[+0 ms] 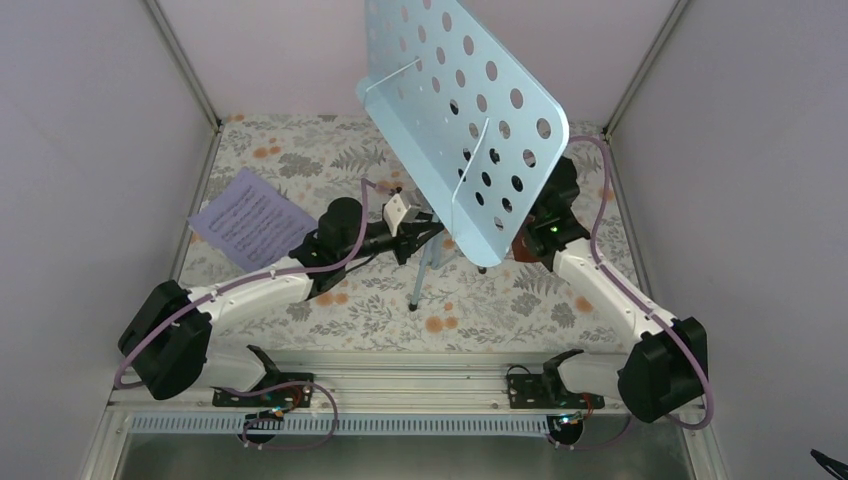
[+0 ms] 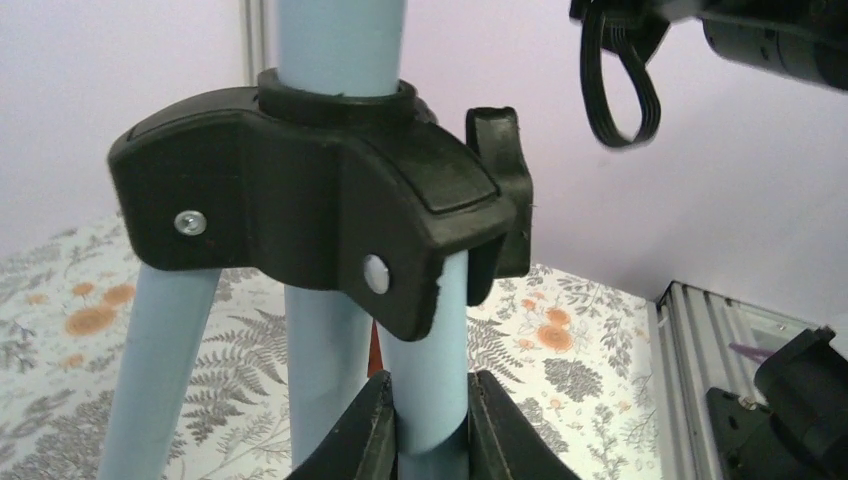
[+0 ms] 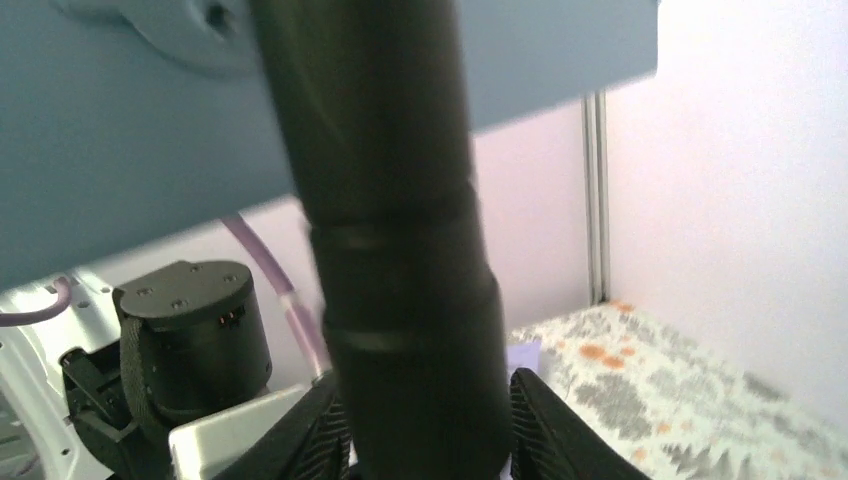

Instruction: Pack up the instrument practice props

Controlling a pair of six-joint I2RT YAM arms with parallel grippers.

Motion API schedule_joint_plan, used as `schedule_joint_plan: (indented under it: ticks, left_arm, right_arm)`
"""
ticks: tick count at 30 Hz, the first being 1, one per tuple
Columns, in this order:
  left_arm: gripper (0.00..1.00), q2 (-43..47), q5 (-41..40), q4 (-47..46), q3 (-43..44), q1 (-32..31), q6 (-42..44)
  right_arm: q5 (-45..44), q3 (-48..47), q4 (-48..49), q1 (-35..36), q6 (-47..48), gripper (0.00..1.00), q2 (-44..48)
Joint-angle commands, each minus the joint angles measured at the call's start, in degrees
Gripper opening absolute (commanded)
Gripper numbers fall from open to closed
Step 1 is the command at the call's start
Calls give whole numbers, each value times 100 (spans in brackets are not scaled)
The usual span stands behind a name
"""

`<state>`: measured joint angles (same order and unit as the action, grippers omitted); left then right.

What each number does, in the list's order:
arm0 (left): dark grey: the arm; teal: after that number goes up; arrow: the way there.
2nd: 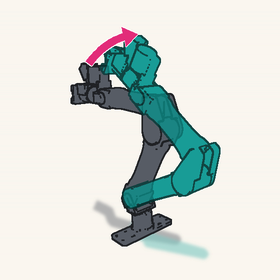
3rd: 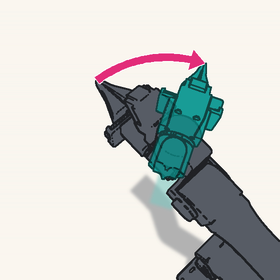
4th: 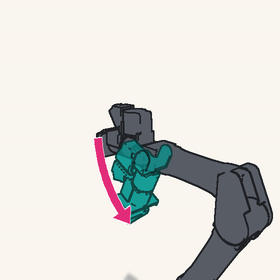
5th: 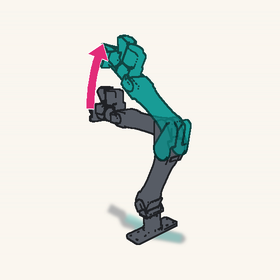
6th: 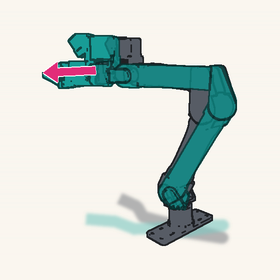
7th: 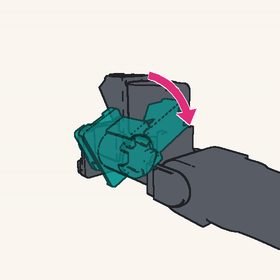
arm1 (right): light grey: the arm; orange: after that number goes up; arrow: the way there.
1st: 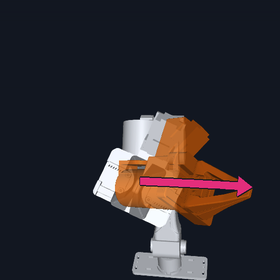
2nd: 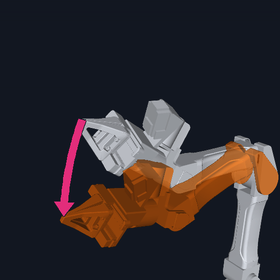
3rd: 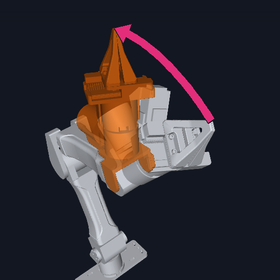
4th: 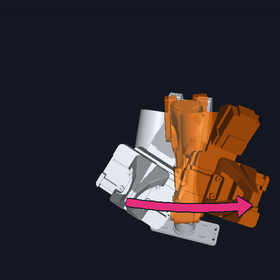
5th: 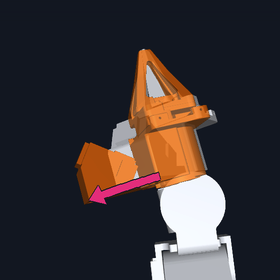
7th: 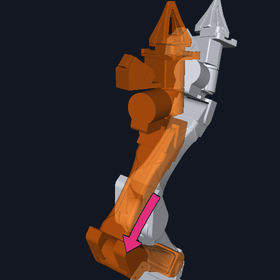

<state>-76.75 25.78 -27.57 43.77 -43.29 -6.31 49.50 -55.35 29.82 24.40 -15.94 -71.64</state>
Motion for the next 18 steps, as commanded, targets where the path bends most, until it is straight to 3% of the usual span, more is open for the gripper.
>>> schedule_joint_plan:
  ticks: [1, 5, 11, 18]
  left_arm:
    - [14, -14, -164, -67, 90, 14, 104]
    - [4, 2, -150, -81, 73, 4, 85]
    - [2, 19, -121, -77, 46, -8, 87]
    - [2, 29, -117, -99, 53, -7, 79]
  right_arm:
    - [-203, 209, -746, 19, -143, 38, 151]
    - [-392, 292, -785, -145, -140, 47, 288]
    - [-32, 161, -675, -391, -212, 60, 335]
    - [413, -450, -777, -419, -87, 62, 53]
